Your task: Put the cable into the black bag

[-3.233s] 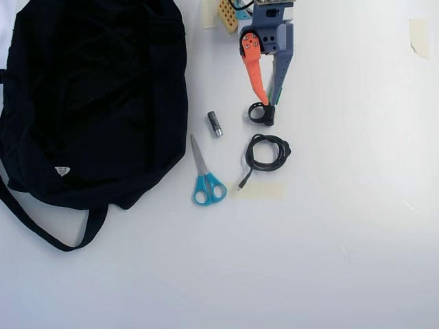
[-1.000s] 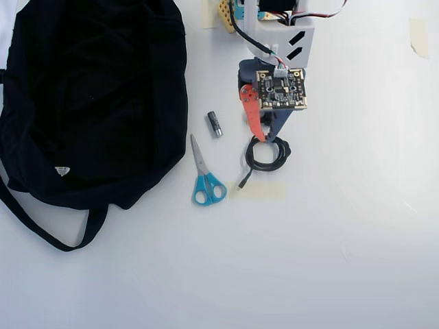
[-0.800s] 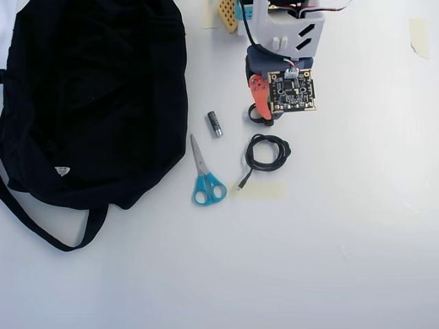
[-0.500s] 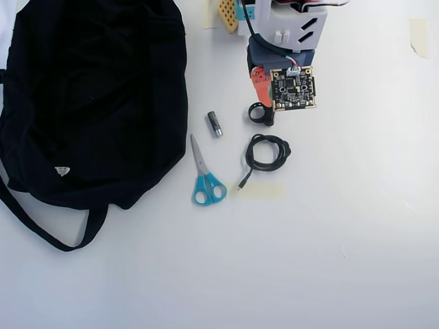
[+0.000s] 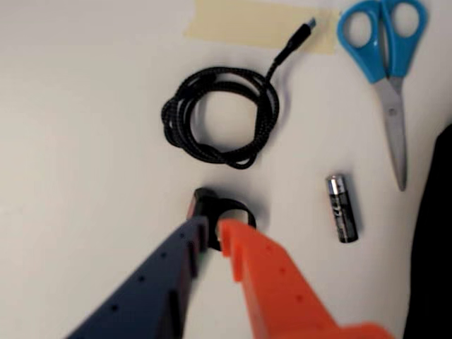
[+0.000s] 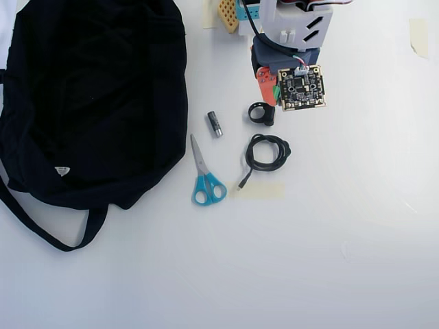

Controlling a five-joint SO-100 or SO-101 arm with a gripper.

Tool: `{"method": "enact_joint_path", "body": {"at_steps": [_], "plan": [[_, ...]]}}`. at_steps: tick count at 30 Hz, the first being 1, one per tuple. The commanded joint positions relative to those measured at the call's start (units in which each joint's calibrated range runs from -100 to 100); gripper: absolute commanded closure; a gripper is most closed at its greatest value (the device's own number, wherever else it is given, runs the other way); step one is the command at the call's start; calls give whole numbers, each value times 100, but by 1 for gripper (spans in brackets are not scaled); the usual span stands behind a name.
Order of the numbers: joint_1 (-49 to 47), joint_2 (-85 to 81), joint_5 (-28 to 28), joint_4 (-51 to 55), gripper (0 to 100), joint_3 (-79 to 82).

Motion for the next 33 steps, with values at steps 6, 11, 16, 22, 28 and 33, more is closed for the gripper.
{"method": "enact_joint_path", "body": {"at_steps": [6,11,16,22,28,33], "plan": [[-12,-112,472,154,98,62],[33,4,876,146,98,179],[33,21,1002,120,98,313],[33,436,949,-259,98,331],[130,900,976,-707,98,331],[183,1241,986,-1060,98,250]]}}
